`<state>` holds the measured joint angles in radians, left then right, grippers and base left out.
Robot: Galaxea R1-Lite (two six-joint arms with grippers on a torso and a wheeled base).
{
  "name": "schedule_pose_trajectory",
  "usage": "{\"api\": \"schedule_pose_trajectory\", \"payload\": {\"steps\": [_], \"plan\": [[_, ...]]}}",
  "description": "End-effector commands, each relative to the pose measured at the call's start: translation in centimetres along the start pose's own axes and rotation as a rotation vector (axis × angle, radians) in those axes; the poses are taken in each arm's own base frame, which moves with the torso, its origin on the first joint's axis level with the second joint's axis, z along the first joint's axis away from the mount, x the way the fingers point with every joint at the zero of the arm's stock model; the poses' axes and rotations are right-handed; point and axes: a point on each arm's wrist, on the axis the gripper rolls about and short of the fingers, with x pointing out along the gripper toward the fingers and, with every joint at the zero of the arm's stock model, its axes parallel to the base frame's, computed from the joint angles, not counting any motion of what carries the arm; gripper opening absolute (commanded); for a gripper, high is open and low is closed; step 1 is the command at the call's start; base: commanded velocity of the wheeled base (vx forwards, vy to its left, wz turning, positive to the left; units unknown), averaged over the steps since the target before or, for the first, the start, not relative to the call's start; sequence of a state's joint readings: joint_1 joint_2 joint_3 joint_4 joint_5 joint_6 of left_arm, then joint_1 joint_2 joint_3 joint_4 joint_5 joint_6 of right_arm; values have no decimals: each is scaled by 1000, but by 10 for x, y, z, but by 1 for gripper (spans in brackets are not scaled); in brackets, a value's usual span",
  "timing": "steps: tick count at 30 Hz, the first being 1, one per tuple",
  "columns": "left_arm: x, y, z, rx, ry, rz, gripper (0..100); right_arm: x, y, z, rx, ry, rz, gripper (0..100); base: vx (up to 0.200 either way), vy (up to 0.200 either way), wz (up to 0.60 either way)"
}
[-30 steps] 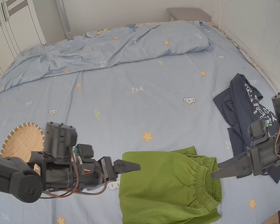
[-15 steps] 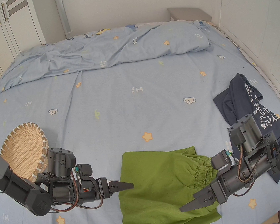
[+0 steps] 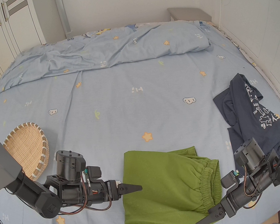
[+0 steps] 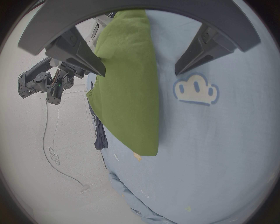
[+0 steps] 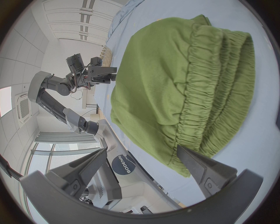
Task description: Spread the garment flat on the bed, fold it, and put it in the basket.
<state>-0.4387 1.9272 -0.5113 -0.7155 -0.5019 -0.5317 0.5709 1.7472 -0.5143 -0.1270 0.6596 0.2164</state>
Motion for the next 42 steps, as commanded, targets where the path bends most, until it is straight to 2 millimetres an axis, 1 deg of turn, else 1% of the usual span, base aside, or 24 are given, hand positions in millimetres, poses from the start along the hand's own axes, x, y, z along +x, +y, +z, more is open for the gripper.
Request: {"api": "schedule_pose_trajectory", "payload": {"steps": [1, 4, 5, 7, 10, 13, 25, 28, 29, 33, 37, 38, 39, 42], "plan": [[7, 2, -3, -3, 9, -4, 100, -3, -16, -6, 31, -4, -21, 100, 0, 0, 0], [8, 1, -3, -2, 7, -11, 100, -4, -18, -6, 31, -7, -25, 100, 0, 0, 0], [13, 1, -4, -9, 10, -17, 100, -6, -24, -6, 40, -15, -32, 100, 0, 0, 0], [16, 0, -7, -4, 12, -25, 100, -5, -26, -6, 51, -12, -35, 100, 0, 0, 0], [23, 0, -10, 2, 28, -31, 100, -5, -27, -6, 47, -17, -35, 100, 0, 0, 0], [26, 0, -11, 7, 25, -38, 100, -4, -27, -7, 40, -26, -34, 100, 0, 0, 0], [36, -14, -22, -2, 44, -91, 100, -6, -33, -9, 38, -61, -32, 100, 0, 0, 0], [43, -17, -28, 14, 61, -104, 100, -6, -32, -8, 34, -64, -31, 100, 0, 0, 0], [44, -17, -30, 18, 65, -107, 0, -7, -31, -7, 32, -68, -29, 100, 0, 0, 0], [46, -17, -31, 25, 57, -118, 0, -8, -29, -7, 25, -73, -17, 100, 0, 0, 0], [44, -22, -26, -28, 30, -143, 0, -22, -19, -1, -12, -142, 2, 100, 0, 0, 0], [44, -23, -25, -51, 27, -150, 0, -30, -15, 3, -25, -176, 2, 100, 0, 0, 0], [43, -23, -26, -56, 28, -150, 0, -31, -14, 4, -26, -183, 2, 100, 0, 0, 0], [36, -30, -22, -73, 8, -187, 0, -57, 4, 19, -11, -293, 22, 100, 0, 0, 0]]}}
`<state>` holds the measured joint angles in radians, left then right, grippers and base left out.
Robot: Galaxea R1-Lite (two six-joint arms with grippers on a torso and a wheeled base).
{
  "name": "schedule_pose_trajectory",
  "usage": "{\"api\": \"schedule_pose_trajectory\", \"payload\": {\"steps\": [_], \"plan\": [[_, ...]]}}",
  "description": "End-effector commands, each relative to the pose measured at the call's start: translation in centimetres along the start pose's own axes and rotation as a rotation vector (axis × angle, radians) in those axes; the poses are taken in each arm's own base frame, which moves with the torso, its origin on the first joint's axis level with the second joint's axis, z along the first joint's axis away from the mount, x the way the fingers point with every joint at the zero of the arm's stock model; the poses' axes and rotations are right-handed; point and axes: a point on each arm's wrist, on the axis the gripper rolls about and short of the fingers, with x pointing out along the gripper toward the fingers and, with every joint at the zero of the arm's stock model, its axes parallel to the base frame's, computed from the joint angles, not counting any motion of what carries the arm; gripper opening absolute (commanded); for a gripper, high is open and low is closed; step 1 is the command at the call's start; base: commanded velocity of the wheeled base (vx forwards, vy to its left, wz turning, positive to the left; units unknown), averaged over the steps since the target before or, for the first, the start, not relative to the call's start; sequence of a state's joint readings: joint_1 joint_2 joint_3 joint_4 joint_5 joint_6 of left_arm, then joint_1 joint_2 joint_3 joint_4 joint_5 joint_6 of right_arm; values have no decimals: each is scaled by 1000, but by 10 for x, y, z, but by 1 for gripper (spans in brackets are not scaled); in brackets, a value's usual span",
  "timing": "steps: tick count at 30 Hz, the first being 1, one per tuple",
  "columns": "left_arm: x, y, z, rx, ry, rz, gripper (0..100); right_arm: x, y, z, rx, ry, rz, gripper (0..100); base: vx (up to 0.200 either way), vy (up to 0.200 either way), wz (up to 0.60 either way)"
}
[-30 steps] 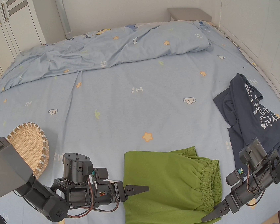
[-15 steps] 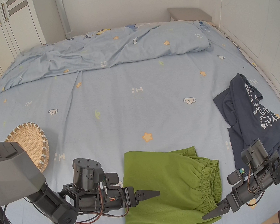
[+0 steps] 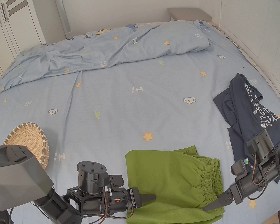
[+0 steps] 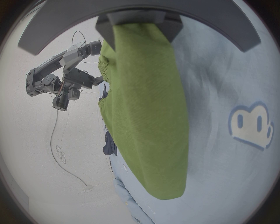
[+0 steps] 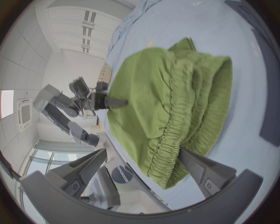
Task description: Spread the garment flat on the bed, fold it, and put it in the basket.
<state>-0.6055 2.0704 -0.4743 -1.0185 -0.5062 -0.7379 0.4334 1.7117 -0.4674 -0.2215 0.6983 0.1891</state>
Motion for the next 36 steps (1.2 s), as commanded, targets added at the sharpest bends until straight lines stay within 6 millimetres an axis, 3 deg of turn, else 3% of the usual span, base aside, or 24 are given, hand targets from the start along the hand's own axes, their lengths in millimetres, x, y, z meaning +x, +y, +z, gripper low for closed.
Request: {"api": "schedule_pose_trajectory", "payload": {"steps": [1, 2, 3, 10, 16, 23, 31, 36], "plan": [[-6, -10, 4, -11, -26, -41, 0, -30, 24, 22, -23, -150, 24, 100, 0, 0, 0], [-6, -10, 4, -11, -26, -41, 0, -30, 24, 22, -23, -150, 24, 100, 0, 0, 0], [-13, -19, 9, -11, -44, -75, 0, -50, 39, 39, 18, -216, 36, 100, 0, 0, 0], [-36, -46, 29, -9, -92, -121, 0, -94, 51, 72, 30, -332, 3, 100, 0, 0, 0], [-53, -64, 52, -14, -124, -116, 0, -123, 58, 86, 12, -415, 22, 100, 0, 0, 0], [-88, -80, 84, -20, -84, -117, 0, -127, 49, 87, 37, -425, 21, 100, 0, 0, 0], [-97, -71, 93, 14, -95, -78, 0, -126, 49, 86, 37, -419, 25, 100, 0, 0, 0], [-106, -72, 103, -10, -103, -52, 0, -126, 52, 84, 41, -408, 28, 100, 0, 200, 0]]}}
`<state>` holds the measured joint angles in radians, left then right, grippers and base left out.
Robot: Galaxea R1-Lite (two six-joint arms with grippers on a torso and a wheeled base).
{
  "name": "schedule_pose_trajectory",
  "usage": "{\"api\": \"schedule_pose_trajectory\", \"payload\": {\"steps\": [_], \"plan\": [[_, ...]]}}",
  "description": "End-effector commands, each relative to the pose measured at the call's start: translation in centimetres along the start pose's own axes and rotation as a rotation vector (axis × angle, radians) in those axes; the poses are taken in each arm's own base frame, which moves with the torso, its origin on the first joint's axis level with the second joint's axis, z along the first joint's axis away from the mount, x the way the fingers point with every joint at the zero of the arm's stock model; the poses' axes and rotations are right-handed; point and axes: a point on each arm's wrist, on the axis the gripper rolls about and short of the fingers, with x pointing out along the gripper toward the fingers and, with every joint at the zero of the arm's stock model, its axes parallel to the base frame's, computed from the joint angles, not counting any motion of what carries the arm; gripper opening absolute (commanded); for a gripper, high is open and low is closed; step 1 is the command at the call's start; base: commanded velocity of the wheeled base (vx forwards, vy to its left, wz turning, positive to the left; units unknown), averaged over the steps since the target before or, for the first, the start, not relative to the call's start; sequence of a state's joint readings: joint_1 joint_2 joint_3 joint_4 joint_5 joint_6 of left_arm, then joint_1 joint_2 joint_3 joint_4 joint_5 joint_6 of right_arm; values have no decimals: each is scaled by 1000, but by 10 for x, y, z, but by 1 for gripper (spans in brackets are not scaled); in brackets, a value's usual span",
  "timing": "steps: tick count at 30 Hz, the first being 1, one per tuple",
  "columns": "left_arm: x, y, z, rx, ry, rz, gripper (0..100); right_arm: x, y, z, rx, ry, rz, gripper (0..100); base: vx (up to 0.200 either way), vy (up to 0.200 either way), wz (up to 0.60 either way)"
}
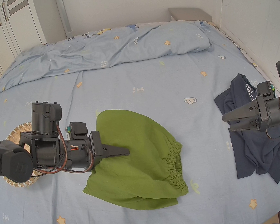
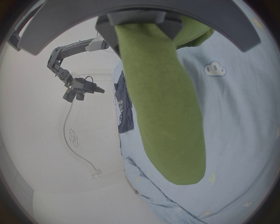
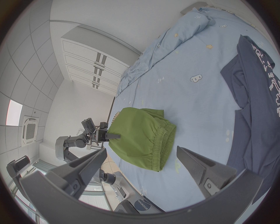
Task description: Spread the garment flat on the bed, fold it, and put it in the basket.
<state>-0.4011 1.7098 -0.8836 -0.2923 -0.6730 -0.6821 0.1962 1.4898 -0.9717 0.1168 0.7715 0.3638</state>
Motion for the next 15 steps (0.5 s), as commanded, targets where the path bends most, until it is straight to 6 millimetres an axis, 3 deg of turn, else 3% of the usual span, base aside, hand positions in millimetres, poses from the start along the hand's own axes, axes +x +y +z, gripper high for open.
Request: {"api": "schedule_pose_trajectory", "payload": {"steps": [1, 15], "plan": [[-12, -6, 12, -1, -23, 11, 0, 0, 3, -2, -4, 9, 6, 100, 0, 200, 0], [-41, -32, 4, 52, 4, 31, 0, -6, 10, -5, -14, 5, 14, 100, 0, 200, 0]]}}
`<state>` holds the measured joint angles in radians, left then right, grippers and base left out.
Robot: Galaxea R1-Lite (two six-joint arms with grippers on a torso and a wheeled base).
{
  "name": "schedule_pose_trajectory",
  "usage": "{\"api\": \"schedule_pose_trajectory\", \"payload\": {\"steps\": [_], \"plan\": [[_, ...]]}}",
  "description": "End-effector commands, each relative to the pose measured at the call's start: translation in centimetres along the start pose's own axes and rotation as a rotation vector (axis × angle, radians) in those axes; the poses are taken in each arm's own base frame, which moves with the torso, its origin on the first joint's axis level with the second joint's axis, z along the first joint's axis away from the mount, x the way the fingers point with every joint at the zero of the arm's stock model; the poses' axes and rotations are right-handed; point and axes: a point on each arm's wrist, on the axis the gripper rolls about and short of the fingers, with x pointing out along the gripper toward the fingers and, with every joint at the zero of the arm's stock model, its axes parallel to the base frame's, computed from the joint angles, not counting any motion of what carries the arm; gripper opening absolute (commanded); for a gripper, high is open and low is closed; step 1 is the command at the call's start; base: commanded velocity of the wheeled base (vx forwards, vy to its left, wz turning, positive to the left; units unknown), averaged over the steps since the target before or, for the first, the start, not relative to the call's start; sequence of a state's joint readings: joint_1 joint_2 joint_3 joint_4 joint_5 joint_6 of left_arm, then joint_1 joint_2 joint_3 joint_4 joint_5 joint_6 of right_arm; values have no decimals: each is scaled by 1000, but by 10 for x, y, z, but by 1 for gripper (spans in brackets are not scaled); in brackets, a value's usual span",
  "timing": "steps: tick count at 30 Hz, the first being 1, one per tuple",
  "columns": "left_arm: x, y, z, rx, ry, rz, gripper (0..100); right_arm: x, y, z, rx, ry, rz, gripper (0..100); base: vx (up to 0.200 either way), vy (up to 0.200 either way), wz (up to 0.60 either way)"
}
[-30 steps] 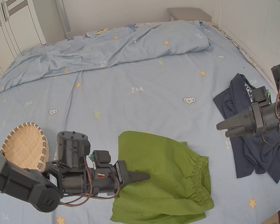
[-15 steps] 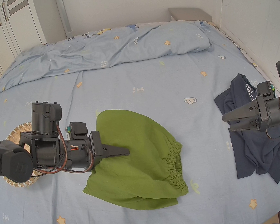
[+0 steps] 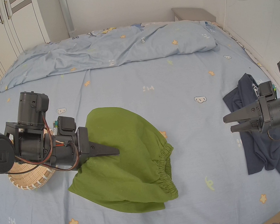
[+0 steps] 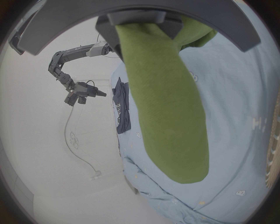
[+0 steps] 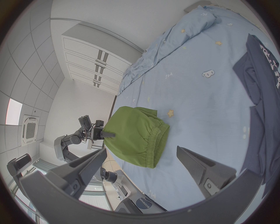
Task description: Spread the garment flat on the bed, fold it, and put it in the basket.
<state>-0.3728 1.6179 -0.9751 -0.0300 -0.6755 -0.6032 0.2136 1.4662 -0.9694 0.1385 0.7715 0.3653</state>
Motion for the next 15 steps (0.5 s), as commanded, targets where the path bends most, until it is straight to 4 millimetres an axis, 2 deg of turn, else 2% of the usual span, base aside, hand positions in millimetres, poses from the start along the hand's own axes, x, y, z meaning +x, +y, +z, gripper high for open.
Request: {"api": "schedule_pose_trajectory", "payload": {"steps": [1, 13, 15], "plan": [[-11, -12, 1, 34, -26, -17, 0, -3, 3, -1, -8, -7, 4, 100, 0, 200, 0], [-12, -11, 2, 44, -32, -13, 0, -2, 4, -3, -2, 8, 5, 100, 0, 200, 0], [-12, -10, 1, 61, -31, -11, 0, -2, 4, -3, -1, 9, 4, 100, 0, 0, 0]]}}
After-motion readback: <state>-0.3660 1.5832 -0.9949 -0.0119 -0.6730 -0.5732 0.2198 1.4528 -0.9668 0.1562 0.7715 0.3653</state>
